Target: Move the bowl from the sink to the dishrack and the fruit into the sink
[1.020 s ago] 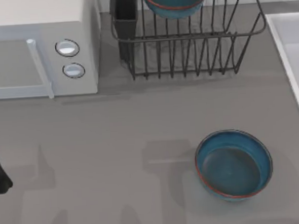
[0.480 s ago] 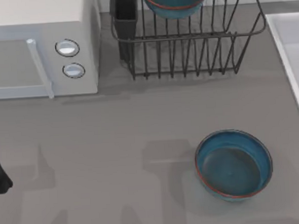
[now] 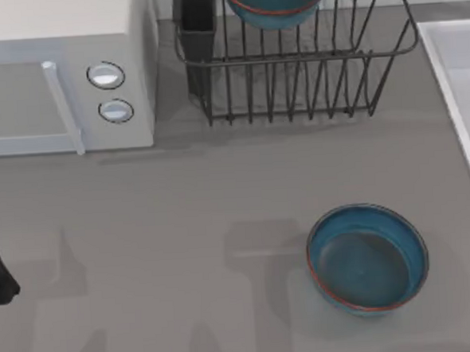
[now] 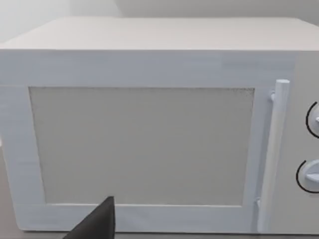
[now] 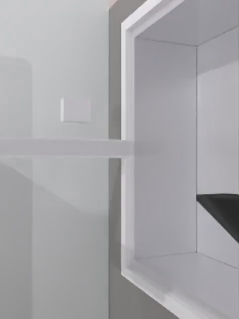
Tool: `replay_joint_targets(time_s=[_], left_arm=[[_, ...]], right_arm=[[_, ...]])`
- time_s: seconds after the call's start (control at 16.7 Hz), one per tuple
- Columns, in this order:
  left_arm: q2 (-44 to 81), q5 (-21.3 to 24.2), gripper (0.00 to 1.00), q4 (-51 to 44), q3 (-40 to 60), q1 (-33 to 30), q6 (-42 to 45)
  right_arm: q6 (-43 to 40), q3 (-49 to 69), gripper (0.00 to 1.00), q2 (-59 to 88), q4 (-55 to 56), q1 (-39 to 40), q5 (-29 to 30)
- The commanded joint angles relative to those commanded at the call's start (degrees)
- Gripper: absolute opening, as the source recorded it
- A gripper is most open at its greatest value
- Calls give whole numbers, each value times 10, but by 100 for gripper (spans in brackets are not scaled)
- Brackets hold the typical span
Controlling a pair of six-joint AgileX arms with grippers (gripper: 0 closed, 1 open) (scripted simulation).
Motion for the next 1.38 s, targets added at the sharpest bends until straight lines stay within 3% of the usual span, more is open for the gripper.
replay_joint_targets(time_s=[0.36,0.66,0.96,1.38], left_arm=[[0,0,100,0,0,0,0],[0,0,100,0,0,0,0],[0,0,100,0,0,0,0],[0,0,100,0,0,0,0]], right_arm=[[0,0,100,-5,-5,1,2],[-1,-21,100,-110,-91,28,29],[-2,-75,100,-349,-274,85,80],[2,-187,100,-823,-630,186,173]])
